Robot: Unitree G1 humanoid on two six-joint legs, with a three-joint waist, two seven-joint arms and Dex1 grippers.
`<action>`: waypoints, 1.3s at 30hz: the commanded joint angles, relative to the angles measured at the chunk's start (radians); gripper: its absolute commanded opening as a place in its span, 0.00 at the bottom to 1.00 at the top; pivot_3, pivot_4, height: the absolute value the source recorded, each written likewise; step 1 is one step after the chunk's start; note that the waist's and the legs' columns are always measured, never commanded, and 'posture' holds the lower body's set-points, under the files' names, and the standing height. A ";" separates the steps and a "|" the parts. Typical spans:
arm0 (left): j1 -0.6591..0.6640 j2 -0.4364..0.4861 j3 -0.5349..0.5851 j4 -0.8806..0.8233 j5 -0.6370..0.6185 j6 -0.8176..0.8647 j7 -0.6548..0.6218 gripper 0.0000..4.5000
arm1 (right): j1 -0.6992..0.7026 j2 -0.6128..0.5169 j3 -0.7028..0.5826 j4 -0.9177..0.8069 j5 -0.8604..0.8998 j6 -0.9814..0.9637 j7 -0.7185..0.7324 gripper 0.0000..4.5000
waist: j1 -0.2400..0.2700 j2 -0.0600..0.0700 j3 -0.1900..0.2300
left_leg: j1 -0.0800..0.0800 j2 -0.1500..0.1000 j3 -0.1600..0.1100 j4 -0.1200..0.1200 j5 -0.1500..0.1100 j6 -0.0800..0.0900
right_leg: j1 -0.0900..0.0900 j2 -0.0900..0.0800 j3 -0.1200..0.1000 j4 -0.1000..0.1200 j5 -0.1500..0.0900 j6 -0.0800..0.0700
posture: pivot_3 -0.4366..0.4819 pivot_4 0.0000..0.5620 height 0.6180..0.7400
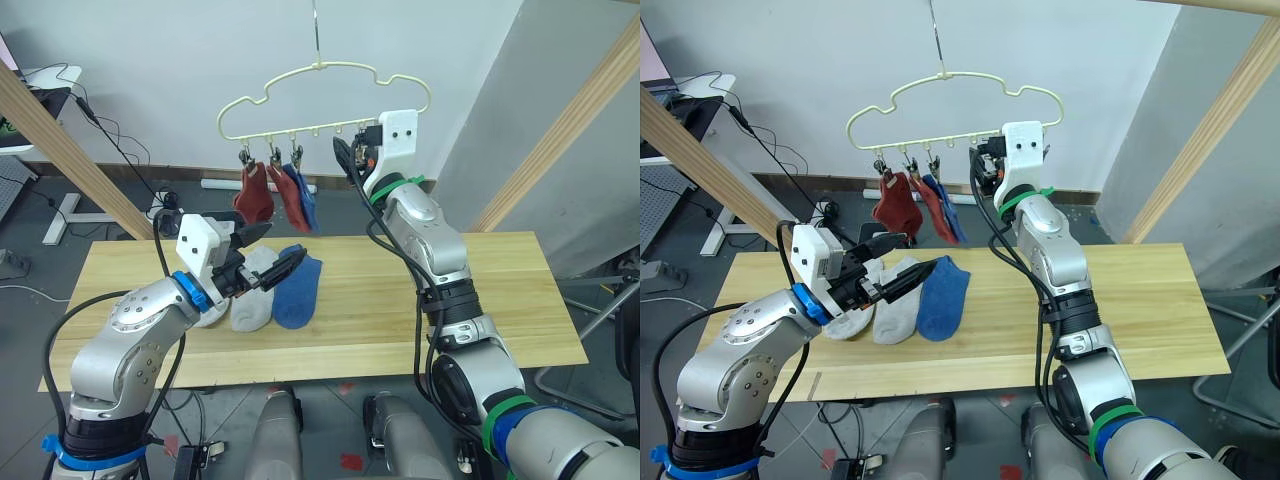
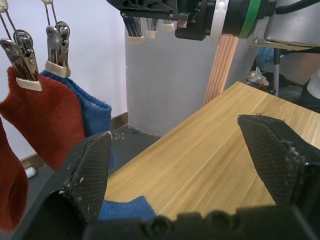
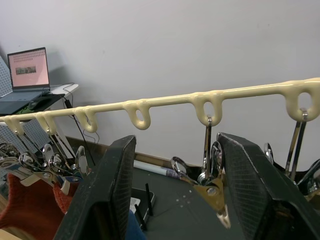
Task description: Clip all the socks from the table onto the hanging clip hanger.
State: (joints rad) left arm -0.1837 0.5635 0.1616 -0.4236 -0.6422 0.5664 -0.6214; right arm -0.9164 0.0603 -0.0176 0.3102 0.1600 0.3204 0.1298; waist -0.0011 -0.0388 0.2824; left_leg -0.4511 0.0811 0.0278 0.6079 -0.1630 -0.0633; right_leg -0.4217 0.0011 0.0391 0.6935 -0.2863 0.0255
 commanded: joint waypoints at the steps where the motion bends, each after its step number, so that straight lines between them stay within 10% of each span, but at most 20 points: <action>1: 0.001 0.006 0.015 -0.042 -0.016 -0.001 -0.003 1.00 | -0.025 0.005 -0.009 -0.014 0.011 -0.023 0.003 0.59 | 0.000 0.000 0.000 | 0.000 0.000 0.000 0.000 0.000 0.000 | 0.000 0.000 0.000 0.000 0.000 0.000 | 0.58 0.46 1.00; 33: -0.003 0.001 0.007 -0.048 -0.018 0.010 0.007 1.00 | -0.035 0.014 -0.013 0.016 0.016 -0.026 0.007 0.59 | 0.000 0.000 0.000 | 0.000 0.000 0.000 0.000 0.000 0.000 | 0.000 0.000 0.000 0.000 0.000 0.000 | 0.58 0.47 1.00; 39: -0.002 -0.003 0.006 -0.058 -0.023 0.021 0.013 1.00 | -0.034 0.017 -0.017 0.013 0.027 -0.022 0.003 0.23 | 0.000 0.000 0.000 | 0.000 0.000 0.000 0.000 0.000 0.000 | 0.000 0.000 0.000 0.000 0.000 0.000 | 0.59 0.48 1.00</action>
State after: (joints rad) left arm -0.1822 0.5628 0.1615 -0.4397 -0.6509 0.5871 -0.6123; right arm -0.9260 0.0692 -0.0207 0.3478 0.1721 0.3152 0.1305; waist -0.0011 -0.0388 0.2824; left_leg -0.4511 0.0811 0.0278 0.6078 -0.1630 -0.0633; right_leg -0.4217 0.0011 0.0392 0.6934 -0.2863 0.0255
